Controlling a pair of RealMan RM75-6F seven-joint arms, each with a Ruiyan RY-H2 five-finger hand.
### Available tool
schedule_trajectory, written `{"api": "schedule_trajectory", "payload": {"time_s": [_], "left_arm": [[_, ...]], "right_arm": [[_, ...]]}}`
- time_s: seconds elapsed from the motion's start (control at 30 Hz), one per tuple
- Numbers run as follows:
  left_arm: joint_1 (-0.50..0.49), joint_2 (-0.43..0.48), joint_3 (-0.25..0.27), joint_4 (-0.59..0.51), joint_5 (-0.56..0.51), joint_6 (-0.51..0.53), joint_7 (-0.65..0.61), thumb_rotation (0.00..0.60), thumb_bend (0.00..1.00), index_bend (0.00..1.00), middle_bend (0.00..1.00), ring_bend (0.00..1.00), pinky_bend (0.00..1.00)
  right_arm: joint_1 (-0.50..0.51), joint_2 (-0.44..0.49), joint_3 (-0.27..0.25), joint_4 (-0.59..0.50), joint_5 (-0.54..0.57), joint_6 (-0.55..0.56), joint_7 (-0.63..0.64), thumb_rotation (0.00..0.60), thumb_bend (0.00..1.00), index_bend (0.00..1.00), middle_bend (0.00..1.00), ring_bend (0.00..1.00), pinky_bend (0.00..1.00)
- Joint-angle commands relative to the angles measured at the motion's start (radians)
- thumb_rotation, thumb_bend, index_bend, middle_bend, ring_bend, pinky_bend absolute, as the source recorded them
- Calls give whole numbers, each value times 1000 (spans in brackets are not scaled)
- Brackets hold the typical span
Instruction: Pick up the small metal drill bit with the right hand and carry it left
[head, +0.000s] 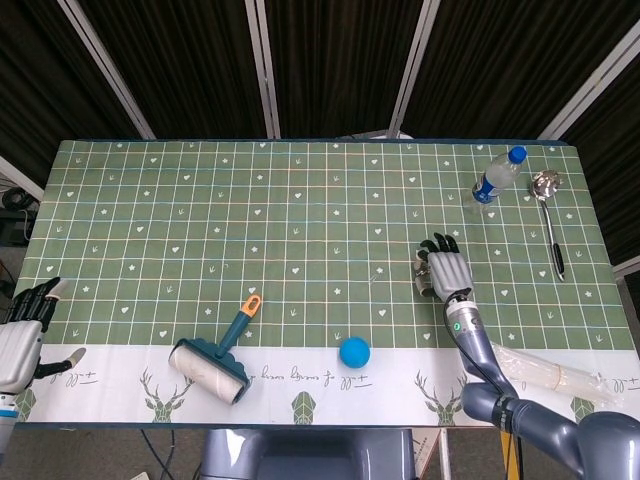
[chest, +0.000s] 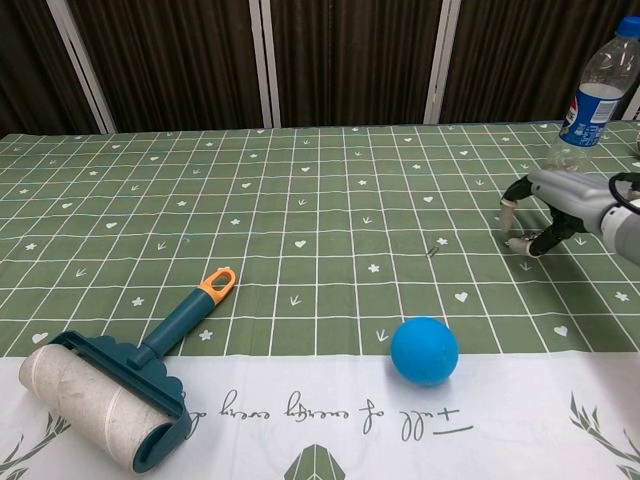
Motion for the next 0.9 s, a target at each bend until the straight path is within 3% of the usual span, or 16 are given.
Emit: {"api": "schedule_trajectory", "payload": {"time_s": [0.03,0.9], "left_arm": [[-1,1,-2,0,-4,-1,-1,600,147,0,0,0,0],[-5,-3,-1,-1,-4,-5,-2,600,146,0,0,0,0]], "right_arm": [[4,-6,-1,17,0,-9,7,600,326,439,183,0,41],[12,-50,-5,109,-2,-43,39,600,348,469,183,0,41]]}}
